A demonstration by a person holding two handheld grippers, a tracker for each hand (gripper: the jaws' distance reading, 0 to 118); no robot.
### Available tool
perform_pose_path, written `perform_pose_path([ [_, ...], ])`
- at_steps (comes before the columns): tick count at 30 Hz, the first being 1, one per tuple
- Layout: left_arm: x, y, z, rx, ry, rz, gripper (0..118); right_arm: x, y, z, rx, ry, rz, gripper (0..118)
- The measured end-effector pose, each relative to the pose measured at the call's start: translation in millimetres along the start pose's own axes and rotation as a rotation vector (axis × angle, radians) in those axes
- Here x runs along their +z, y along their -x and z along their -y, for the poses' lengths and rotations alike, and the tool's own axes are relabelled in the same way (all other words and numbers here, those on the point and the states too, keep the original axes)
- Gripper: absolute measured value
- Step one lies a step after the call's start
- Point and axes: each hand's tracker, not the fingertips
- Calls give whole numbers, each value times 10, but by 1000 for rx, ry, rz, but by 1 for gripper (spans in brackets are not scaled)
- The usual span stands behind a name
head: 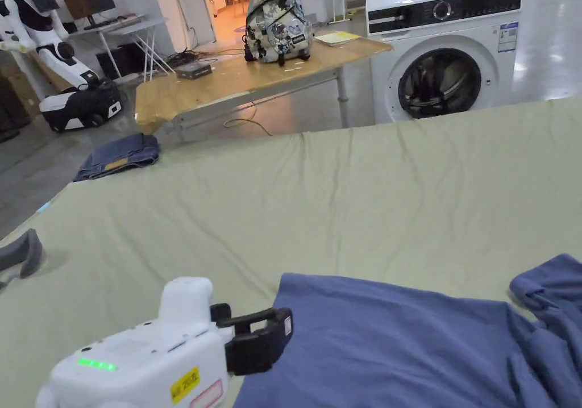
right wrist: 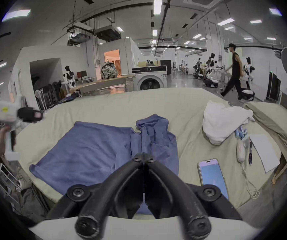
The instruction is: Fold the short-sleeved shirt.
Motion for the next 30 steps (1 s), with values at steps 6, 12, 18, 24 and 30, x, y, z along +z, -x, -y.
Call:
perform_pose_path([
  [6, -1847, 357, -473, 86, 266, -96, 84, -17, -213, 109, -79, 58, 45, 0],
  [12, -2672, 472, -368, 30, 489, -210, 76, 41, -596, 201, -166, 95, 152, 0],
  [18, -2562, 177, -404, -88, 469, -260, 46, -192, -867, 178, -207, 163, 163, 0],
  [24, -2521, -157, -406, -240, 488, -276, 3, -1077, -1109, -461, -204, 214, 148, 60],
  [30, -2594, -22, -376, -89, 543, -249, 2, -2614, -1454, -620, -311, 514, 170, 77],
])
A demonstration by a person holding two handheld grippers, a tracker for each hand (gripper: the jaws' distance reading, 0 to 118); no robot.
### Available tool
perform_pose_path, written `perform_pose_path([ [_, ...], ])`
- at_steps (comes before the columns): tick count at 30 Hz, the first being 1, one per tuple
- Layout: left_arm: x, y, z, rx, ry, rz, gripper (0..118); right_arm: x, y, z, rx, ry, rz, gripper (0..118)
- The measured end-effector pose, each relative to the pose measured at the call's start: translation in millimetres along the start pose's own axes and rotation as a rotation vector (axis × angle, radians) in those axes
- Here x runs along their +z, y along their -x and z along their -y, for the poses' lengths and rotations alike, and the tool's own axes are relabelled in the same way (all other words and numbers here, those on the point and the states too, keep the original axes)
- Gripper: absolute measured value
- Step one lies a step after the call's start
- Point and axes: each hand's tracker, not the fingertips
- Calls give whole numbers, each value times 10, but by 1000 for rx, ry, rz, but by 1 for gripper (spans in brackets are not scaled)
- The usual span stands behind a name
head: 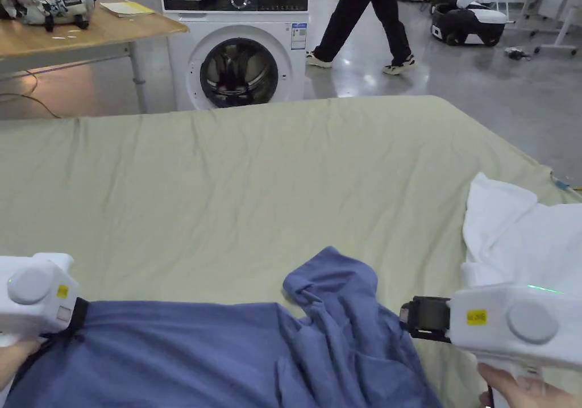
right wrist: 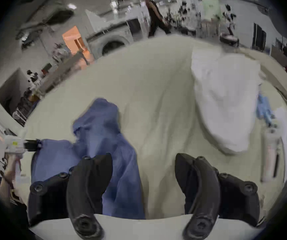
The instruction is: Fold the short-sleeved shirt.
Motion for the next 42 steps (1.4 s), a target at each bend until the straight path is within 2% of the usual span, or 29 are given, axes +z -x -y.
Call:
perform_pose_path([
  [2, 17, -12, 11, -9, 3, -3, 2, -341, 31, -49, -6, 86, -10, 77],
  [3, 4, -3, -15, -22, 4, -8, 2, -419, 69, -23, 36, 110, 58, 77],
  [4, 5, -16, -3, -36, 3, -14, 2, -437, 105, -2, 120, 88, 84, 71],
  [6, 0, -34, 28, -36, -6, -26, 2, -264, 232, 141, 250, 38, 129, 36],
  [7, -7, -39, 33, -28, -15, -31, 2, -214, 243, 174, 301, 20, 178, 13],
  [8, 10, -38, 50, -20, -24, -34, 2, -161, 251, 196, 300, 18, 179, 13],
  [9, 61, -11, 86, -20, -39, -32, 2, -106, 242, 218, 271, 20, 154, 4],
  [10, 137, 24, 114, 2, -71, -20, 2, -61, 227, 235, 240, 20, 120, 0],
  [11, 204, 103, 105, 28, -135, -7, 1, 5, 225, 248, 199, 2, 130, 0],
  [12, 411, 168, 191, 54, -230, 12, 0, 101, 236, 267, 197, -9, 106, 0],
  [14, 835, 332, 309, 101, -338, 105, 0, 464, 315, 282, 229, -116, 74, 0],
  [16, 1350, 485, 448, 81, -444, 174, 0, 876, 408, 293, 246, -194, 12, 0],
  [19, 2259, 592, 649, 8, -595, 183, 0, 1437, 486, 46, 273, -331, -75, 0],
  [23, 3278, 819, 775, 0, -752, 122, 0, 2237, 770, -312, 297, -494, -179, 0],
  [26, 3905, 998, 802, 6, -904, 37, 0, 2753, 991, -607, 360, -611, -186, 0],
  [27, 4002, 1221, 731, 7, -929, 43, 0, 2905, 1084, -726, 381, -658, -180, 0],
  [31, 4543, 1453, 634, 61, -1034, -60, 0, 3390, 1414, -1228, 448, -784, -140, 0],
  [37, 4840, 1823, 158, 175, -1107, -133, 0, 3647, 1890, -2078, 440, -895, -59, 0],
  [38, 4851, 1851, 61, 178, -1097, -130, 0, 3678, 1999, -2141, 502, -878, -180, 0],
  [42, 4858, 1945, -334, 163, -1099, -184, 0, 3604, 2306, -2591, 493, -915, -144, 0],
])
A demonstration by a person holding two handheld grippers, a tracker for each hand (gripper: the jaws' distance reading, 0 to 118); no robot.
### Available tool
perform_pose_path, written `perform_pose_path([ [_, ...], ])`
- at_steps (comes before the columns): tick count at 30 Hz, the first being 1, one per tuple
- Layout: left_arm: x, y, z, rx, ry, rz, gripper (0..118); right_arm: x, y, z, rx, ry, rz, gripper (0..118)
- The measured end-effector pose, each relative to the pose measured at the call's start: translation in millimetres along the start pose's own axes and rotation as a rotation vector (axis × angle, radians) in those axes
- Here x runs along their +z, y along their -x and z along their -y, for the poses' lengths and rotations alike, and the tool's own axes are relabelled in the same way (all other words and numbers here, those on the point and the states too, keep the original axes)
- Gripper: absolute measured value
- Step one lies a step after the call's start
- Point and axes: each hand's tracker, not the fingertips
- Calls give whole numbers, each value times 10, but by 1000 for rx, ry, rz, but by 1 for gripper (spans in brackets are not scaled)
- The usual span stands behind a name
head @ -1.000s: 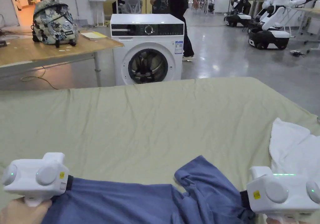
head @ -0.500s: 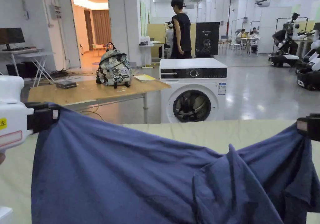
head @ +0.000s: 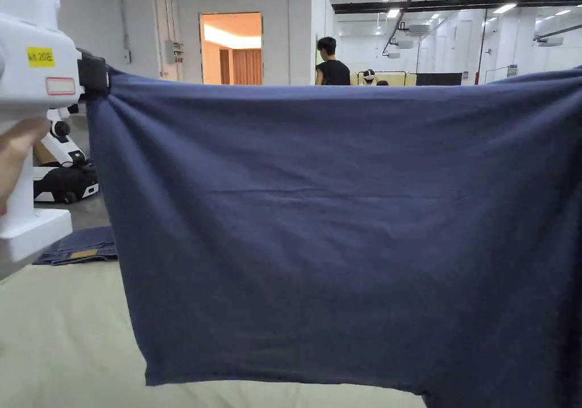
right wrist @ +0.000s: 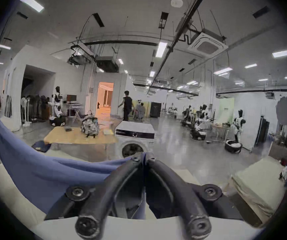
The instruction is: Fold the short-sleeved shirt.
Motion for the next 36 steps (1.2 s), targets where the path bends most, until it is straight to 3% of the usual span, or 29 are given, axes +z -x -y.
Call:
perform_pose_path([
  [3, -244, -168, -44, -38, -5, -35, 0, -347, 44, -145, -4, 12, 39, 0],
  [7, -441, -231, 9, -38, -8, -20, 0, -615, 26, -253, 49, -19, 115, 0],
  [9, -520, -320, 111, -98, 14, -59, 0, -682, 36, -216, 27, 13, 95, 0],
  [11, -605, -340, 281, -70, 35, -34, 0, -766, 7, -119, 33, 9, 97, 0],
  [12, -650, -338, 384, -52, 52, -20, 0, -823, -78, -35, -30, 88, 206, 0],
  [18, -813, -320, 1074, -7, 154, 26, 0, -811, -43, 80, -48, 194, 106, 0],
  [19, -794, -321, 1193, 3, 180, 41, 0, -493, 123, 539, -28, 213, 113, 0],
  [22, -557, -313, 1450, 55, 216, 78, 0, -403, 95, 506, -20, 237, 109, 0],
  [23, -451, -293, 1519, 56, 222, 95, 0, -472, -123, 986, -9, 231, 106, 0],
  [26, -11, -288, 1726, 46, 227, 127, 0, -245, -268, 1205, -31, 226, 34, 0],
  [27, 121, -296, 1799, 35, 232, 121, 0, 233, -7, 1403, -34, 229, 18, 0],
  [30, 587, -209, 2140, 60, 226, 151, 0, 778, -52, 1798, -46, 241, -2, 0],
  [34, 1345, -160, 2653, 105, 255, 165, 0, 1748, -54, 2557, -220, 301, -44, 0],
  [36, 1710, -84, 2924, 143, 265, 149, 0, 2217, -50, 3009, -252, 385, -30, 0],
])
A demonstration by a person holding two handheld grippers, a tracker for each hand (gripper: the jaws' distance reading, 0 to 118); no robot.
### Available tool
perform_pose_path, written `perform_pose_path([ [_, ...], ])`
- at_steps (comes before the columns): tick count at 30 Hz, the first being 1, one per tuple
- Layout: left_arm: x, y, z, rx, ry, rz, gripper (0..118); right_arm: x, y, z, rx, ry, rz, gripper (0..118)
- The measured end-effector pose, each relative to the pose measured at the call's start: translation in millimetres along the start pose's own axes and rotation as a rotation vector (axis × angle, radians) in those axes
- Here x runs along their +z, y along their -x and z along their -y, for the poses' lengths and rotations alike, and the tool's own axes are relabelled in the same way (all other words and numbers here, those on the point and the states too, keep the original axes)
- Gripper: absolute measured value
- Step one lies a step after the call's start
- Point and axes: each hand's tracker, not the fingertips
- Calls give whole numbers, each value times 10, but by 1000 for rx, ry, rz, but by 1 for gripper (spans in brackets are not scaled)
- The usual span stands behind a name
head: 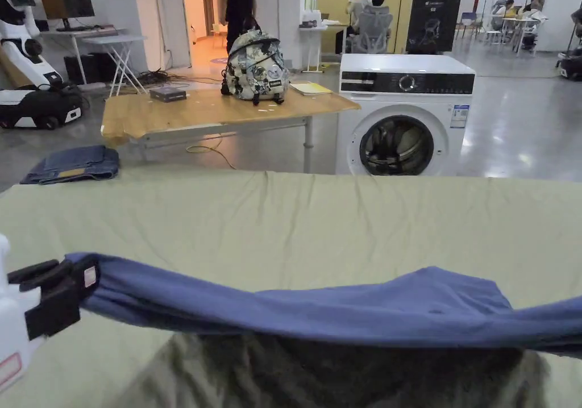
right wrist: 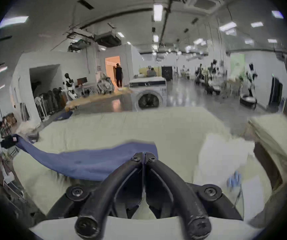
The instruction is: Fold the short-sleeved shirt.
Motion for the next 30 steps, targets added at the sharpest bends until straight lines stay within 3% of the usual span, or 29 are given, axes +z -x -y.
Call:
perform_pose_path([
  [2, 321, -96, 354, 49, 59, -19, 0, 277, -69, 596, -51, 50, 43, 0],
  [4, 507, -86, 647, 57, 103, -24, 0, 133, -320, 909, -81, 106, 101, 0],
  [8, 731, -171, 1301, 63, 203, -50, 0, 236, -308, 1726, -154, 242, 183, 0],
  [12, 603, 113, 1855, 98, 349, -86, 0, 181, -346, 2252, -133, 297, 174, 2],
  [13, 561, 164, 1904, 91, 360, -92, 1, 179, -332, 2335, -126, 285, 165, 8],
  [14, 538, 183, 1962, 80, 384, -97, 15, 162, -333, 2396, -114, 287, 175, 34],
  [15, 531, 188, 2006, 73, 381, -104, 38, 146, -341, 2436, -97, 298, 176, 60],
  [16, 527, 199, 2040, 74, 382, -109, 70, 140, -337, 2469, -84, 295, 191, 75],
  [17, 532, 198, 2041, 76, 389, -101, 83, 143, -338, 2491, -75, 279, 213, 77],
  [20, 627, 32, 1899, 22, 341, -86, 83, 246, -174, 2367, -62, 229, 222, 77],
  [24, 727, -340, 1530, -109, 201, -92, 83, 488, -7, 2065, -50, 36, 185, 77],
  [28, 792, -727, 1141, -93, 35, -24, 83, 612, 215, 1743, -66, -114, 77, 77],
  [29, 806, -826, 1048, -103, 10, -13, 80, 598, 273, 1675, -58, -121, 50, 75],
  [30, 805, -892, 986, -105, -24, -13, 72, 574, 323, 1619, -47, -119, 50, 63],
])
